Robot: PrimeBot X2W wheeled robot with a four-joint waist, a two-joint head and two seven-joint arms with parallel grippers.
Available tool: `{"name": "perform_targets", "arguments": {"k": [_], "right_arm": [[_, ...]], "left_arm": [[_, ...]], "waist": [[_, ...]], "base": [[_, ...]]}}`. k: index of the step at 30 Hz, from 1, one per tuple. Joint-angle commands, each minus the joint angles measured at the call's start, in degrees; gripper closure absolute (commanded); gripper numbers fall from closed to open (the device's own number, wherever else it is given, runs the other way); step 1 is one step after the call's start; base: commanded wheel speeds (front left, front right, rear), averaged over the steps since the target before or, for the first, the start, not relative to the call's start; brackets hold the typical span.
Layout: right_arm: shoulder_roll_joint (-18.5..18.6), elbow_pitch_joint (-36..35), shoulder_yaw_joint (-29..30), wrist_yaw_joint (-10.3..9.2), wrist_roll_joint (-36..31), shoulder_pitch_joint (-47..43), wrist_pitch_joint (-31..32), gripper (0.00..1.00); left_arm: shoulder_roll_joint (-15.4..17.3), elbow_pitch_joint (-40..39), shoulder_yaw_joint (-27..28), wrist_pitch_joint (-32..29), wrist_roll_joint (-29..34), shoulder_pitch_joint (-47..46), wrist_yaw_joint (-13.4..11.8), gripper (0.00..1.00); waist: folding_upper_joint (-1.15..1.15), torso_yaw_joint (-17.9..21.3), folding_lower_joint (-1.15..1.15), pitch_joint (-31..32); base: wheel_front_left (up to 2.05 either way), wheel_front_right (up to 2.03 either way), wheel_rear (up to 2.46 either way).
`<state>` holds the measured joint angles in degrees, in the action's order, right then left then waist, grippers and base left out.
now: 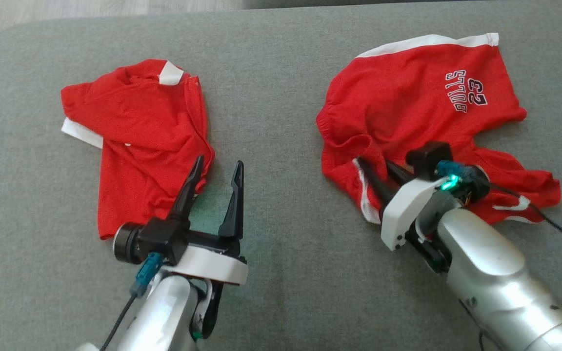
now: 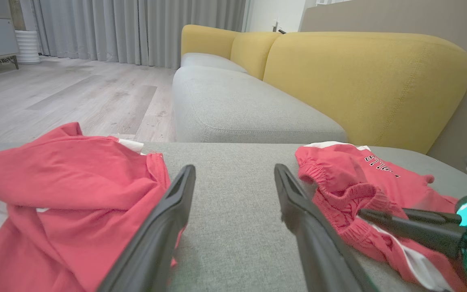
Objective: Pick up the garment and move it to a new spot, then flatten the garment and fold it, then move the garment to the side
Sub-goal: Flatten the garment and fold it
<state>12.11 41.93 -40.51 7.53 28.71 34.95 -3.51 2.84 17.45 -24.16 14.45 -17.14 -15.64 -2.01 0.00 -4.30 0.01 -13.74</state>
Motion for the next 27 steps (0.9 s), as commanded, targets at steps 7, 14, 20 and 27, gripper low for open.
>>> {"name": "perform_targets", "arguments": {"k": [7, 14, 20, 27], "right_arm": [[-2.8, 3.8, 2.8, -0.04, -3.6, 1.5, -5.0, 0.00], [-1.7, 0.3, 9.2, -0.04, -4.2, -1.5, -8.7, 0.00], [-0.3, -6.2, 17.8, -0.04, -5.6, -7.0, -9.3, 0.00], [-5.2, -12.1, 34.8, -0.04, -12.7, -18.8, -9.9, 0.00]], "left_arm": [[0.0, -1.2, 1.6, 0.5, -0.1, -2.7, -0.2, 0.00], [0.0, -0.9, 2.7, 0.5, 0.0, -1.6, -0.1, 0.00], [0.0, -1.0, 3.2, 0.5, 0.0, -0.4, -0.1, 0.00], [0.0, -1.3, 3.6, 0.5, 0.0, 0.9, -0.1, 0.00]], "waist": [[0.00, 1.3, -0.01, 0.6], [0.00, 3.4, -0.01, 3.5], [0.00, 5.3, -0.01, 5.7], [0.00, 6.7, -0.01, 7.0]], "base": [[0.00, 0.00, 0.00], [0.00, 0.00, 0.00], [0.00, 0.00, 0.00], [0.00, 0.00, 0.00]]}}
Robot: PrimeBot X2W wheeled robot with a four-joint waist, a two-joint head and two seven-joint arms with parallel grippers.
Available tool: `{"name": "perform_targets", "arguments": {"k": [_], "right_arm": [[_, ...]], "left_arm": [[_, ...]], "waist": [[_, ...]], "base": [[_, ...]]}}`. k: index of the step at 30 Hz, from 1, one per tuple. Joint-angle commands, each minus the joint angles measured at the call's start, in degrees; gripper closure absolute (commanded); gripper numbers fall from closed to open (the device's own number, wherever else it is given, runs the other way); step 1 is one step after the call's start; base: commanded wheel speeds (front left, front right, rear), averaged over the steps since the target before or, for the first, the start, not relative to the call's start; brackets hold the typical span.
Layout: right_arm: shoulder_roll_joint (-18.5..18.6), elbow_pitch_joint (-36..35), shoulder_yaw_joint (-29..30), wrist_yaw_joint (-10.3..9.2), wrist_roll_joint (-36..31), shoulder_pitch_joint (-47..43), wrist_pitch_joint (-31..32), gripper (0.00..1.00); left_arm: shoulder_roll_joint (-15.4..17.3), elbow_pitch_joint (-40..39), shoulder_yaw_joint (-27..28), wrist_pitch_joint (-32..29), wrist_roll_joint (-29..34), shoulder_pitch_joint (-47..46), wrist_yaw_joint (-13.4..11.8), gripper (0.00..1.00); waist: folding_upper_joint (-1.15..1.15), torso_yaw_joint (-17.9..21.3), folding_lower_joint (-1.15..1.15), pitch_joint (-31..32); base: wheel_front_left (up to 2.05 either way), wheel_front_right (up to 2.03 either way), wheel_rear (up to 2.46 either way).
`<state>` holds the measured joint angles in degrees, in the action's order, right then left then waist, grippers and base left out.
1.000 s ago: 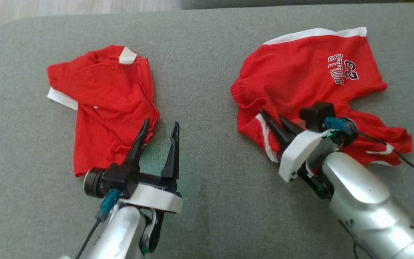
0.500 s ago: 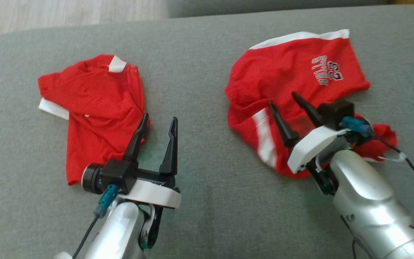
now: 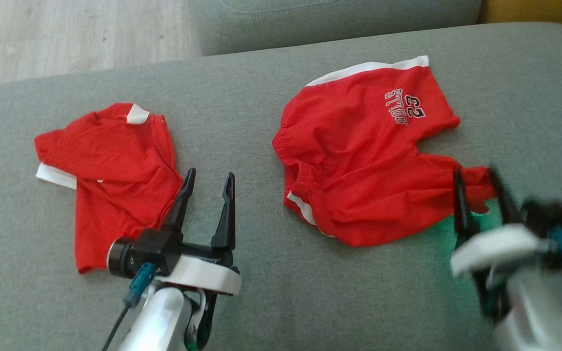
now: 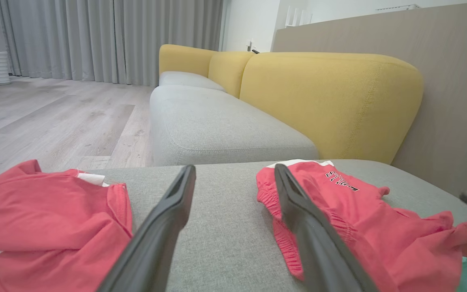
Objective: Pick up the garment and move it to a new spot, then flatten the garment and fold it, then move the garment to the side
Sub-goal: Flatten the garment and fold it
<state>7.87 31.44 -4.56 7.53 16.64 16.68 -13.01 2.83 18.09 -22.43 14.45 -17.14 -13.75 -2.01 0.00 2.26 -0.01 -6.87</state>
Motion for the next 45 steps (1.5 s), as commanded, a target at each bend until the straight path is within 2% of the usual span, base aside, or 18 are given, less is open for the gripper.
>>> {"name": "perform_targets", "arguments": {"k": [1, 5, 11, 19, 21, 22, 28, 34, 41, 45], "right_arm": [[-2.0, -2.3, 0.7, -0.04, -1.6, -2.2, -0.2, 0.00], [-4.2, -5.0, 5.0, -0.04, -4.4, -5.7, 1.2, 0.00], [-4.9, -6.2, 8.7, -0.04, -5.0, -4.4, 5.9, 0.00], [-5.0, -3.8, 7.2, -0.04, -2.7, -2.9, 9.4, 0.00], [-5.0, -3.2, 7.1, -0.04, -2.6, -2.6, 9.1, 0.71], [-5.0, -3.2, 7.1, -0.04, -2.5, -2.5, 8.7, 1.00], [-5.0, -5.1, 6.9, -0.04, -3.6, -3.8, 7.1, 1.00], [-5.0, -11.8, 9.1, -0.04, -4.0, -7.8, 8.7, 1.00], [-5.0, -22.9, 13.3, -0.04, -4.8, -12.7, 16.3, 1.00], [-5.0, -26.2, 14.8, -0.04, -6.1, -12.1, 22.0, 1.00]], "left_arm": [[0.0, -2.0, 1.8, 0.5, -0.1, -0.9, -0.1, 0.00], [0.0, -2.1, 1.6, 0.5, 0.0, -0.8, 0.0, 0.00], [0.0, -2.0, 1.1, 0.5, 0.3, -1.4, 0.3, 0.00], [0.0, -1.5, 0.9, 0.5, 0.4, -1.6, 0.4, 0.00], [0.0, -1.4, 0.9, 0.5, 0.5, -1.5, 0.5, 0.00], [0.0, -1.4, 1.0, 0.5, 0.5, -1.4, 0.5, 0.00], [0.0, -1.1, 1.7, 0.5, 0.7, -0.7, 0.4, 0.00], [0.0, -1.5, 2.3, 0.5, 0.7, 0.4, 0.3, 0.00], [0.0, -2.1, 1.9, 0.5, 0.4, 0.5, 0.3, 0.00], [0.0, -2.4, 1.4, 0.5, 0.5, -0.3, 0.4, 0.00]], "waist": [[0.00, 0.3, 0.01, 0.2], [0.00, 0.8, 0.01, -0.1], [0.00, 0.6, 0.01, -1.1], [0.00, -0.3, 0.01, -1.9], [0.00, -0.3, 0.01, -1.8], [0.00, -0.3, 0.01, -1.6], [0.00, 0.9, 0.01, -0.1], [0.00, 2.5, 0.01, 1.4], [0.00, 2.3, 0.01, 1.3], [0.00, 1.2, 0.01, -0.5]], "base": [[0.00, 0.00, 0.00], [0.00, 0.00, 0.00], [0.00, 0.00, 0.00], [0.00, 0.00, 0.00], [0.00, 0.00, 0.00], [0.00, 0.00, 0.00], [0.00, 0.00, 0.00], [0.00, 0.00, 0.00], [0.00, 0.00, 0.00], [0.00, 0.00, 0.00]]}}
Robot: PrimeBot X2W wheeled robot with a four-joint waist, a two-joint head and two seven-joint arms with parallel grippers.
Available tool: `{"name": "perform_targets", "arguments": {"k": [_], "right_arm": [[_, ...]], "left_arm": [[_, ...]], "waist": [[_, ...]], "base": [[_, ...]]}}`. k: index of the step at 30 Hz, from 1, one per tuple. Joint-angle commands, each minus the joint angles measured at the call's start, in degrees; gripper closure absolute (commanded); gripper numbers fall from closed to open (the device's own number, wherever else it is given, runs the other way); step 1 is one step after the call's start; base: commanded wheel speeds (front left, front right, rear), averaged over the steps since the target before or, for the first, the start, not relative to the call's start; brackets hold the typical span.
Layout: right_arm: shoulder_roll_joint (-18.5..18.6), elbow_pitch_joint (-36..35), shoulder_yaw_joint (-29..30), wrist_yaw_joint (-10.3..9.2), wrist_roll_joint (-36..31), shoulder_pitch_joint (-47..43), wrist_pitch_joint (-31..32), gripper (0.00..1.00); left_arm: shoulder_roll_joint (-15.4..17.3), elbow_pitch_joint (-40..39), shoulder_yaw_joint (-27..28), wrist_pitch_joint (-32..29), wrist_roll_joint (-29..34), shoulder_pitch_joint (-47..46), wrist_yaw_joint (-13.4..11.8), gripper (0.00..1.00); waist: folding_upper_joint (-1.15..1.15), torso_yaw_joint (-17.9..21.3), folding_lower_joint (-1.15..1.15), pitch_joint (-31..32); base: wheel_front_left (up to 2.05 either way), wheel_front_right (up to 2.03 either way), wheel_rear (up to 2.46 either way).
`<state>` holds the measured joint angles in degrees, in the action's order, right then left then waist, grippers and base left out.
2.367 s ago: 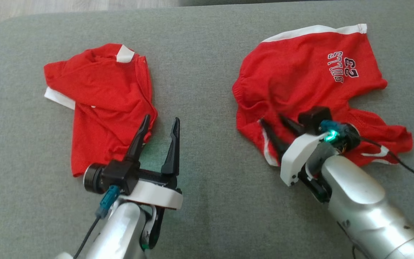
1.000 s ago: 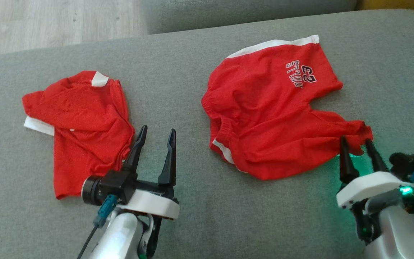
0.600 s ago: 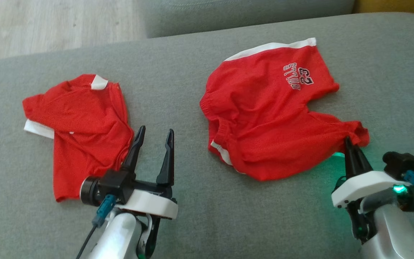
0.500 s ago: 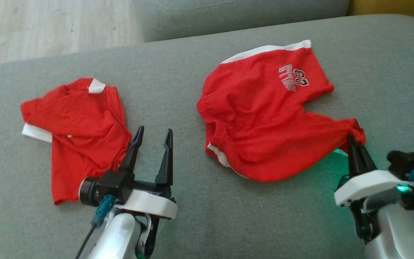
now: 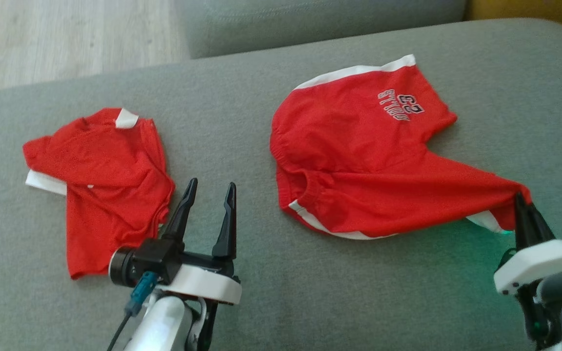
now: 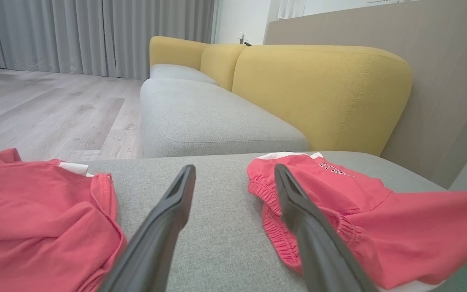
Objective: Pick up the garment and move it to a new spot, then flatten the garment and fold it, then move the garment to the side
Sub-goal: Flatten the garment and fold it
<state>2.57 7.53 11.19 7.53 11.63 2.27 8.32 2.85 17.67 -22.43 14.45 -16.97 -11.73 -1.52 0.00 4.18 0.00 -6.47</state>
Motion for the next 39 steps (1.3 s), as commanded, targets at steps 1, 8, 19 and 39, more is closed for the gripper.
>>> {"name": "perform_targets", "arguments": {"k": [1, 8, 19, 39], "right_arm": [[0.3, -2.4, -0.7, -0.04, -1.4, 3.0, 1.9, 1.00], [0.6, 2.5, 3.8, -0.04, -4.4, 11.1, 6.9, 1.00], [4.6, 17.4, 5.8, -0.04, -12.2, 17.9, 8.5, 0.00], [0.3, 6.1, -8.6, -0.04, -1.1, 2.4, -21.7, 0.00]], "left_arm": [[0.0, -2.0, 1.3, 0.5, 0.3, -2.5, -0.1, 0.00], [0.0, -1.8, 0.5, 0.5, 0.2, -4.3, -0.1, 0.00], [0.0, -1.5, 0.5, 0.5, 0.2, -5.6, -0.3, 0.00], [0.0, -1.8, 2.1, 0.5, 0.4, -3.6, 0.5, 0.00]], "waist": [[0.00, -1.0, 0.00, -1.4], [0.00, -3.6, 0.00, -4.4], [0.00, -4.8, 0.00, -5.4], [0.00, 2.9, 0.00, 0.2]], "base": [[0.00, 0.00, 0.00], [0.00, 0.00, 0.00], [0.00, 0.00, 0.00], [0.00, 0.00, 0.00]]}}
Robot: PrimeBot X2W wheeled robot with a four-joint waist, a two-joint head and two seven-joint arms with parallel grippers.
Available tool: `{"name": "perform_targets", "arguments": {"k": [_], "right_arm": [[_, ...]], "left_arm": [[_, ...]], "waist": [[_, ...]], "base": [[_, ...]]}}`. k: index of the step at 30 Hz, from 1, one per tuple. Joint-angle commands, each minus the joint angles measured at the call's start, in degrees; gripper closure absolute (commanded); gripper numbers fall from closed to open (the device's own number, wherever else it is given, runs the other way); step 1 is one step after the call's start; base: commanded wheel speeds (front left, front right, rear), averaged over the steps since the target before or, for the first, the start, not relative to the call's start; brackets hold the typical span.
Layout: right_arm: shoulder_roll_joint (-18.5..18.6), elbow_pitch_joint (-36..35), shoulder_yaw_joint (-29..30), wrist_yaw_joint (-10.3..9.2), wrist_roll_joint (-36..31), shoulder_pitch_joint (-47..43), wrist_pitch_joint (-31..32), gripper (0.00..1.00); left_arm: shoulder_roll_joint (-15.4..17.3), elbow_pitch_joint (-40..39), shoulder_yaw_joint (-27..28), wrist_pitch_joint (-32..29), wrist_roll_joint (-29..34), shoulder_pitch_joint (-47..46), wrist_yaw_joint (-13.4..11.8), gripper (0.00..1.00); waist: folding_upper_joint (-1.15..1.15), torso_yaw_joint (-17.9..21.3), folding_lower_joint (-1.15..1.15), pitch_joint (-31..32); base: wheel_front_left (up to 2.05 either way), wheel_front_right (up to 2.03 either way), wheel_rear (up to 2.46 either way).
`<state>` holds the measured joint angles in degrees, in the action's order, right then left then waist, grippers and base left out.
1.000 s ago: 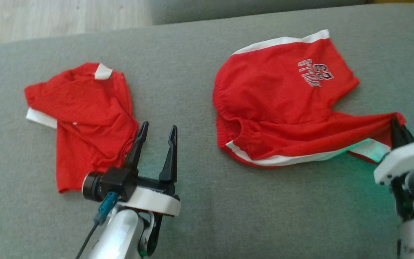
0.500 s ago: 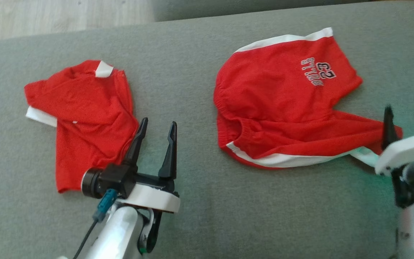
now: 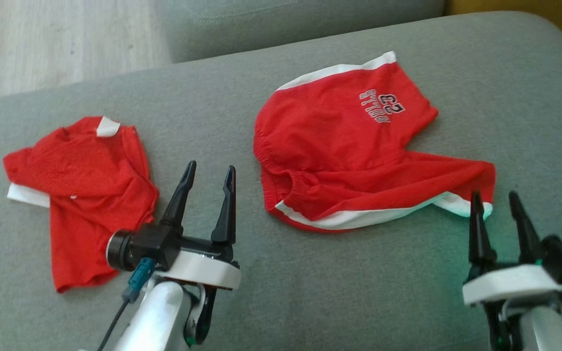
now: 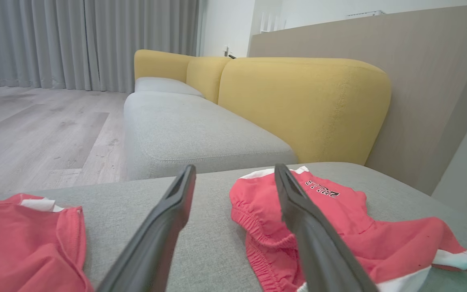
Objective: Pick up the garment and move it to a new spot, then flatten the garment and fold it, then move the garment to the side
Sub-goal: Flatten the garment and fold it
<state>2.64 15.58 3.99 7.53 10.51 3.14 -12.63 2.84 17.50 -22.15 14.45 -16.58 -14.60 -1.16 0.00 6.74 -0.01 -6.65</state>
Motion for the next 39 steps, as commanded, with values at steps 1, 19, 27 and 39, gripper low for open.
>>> {"name": "perform_targets", "arguments": {"k": [1, 19, 27, 39], "right_arm": [[0.3, -1.8, -1.6, -0.04, 0.2, 0.9, -0.9, 0.00], [0.2, -1.8, -3.0, -0.04, 1.9, 2.2, -2.3, 0.00], [0.2, -1.0, -3.6, -0.04, 2.5, 2.8, -2.3, 0.00], [0.2, -0.9, -3.9, -0.04, 3.3, 3.4, -2.4, 0.00]], "left_arm": [[0.0, -1.4, 1.7, 0.5, -0.1, -0.6, 0.3, 0.00], [0.9, 8.5, -9.9, -8.3, 0.9, -7.9, 8.0, 0.00], [2.6, 10.7, -10.2, -11.7, 1.1, -10.5, 6.8, 0.00], [5.3, 11.4, -12.4, -16.2, 2.2, -12.2, 7.0, 0.00]], "waist": [[0.00, 0.6, 0.01, 0.5], [0.00, 3.7, 0.01, -2.9], [0.00, 5.2, 0.01, -3.9], [0.00, 6.2, 0.01, -4.8]], "base": [[0.00, 0.00, 0.00], [0.00, 0.00, 0.00], [0.00, 0.00, 0.00], [0.00, 0.00, 0.00]]}}
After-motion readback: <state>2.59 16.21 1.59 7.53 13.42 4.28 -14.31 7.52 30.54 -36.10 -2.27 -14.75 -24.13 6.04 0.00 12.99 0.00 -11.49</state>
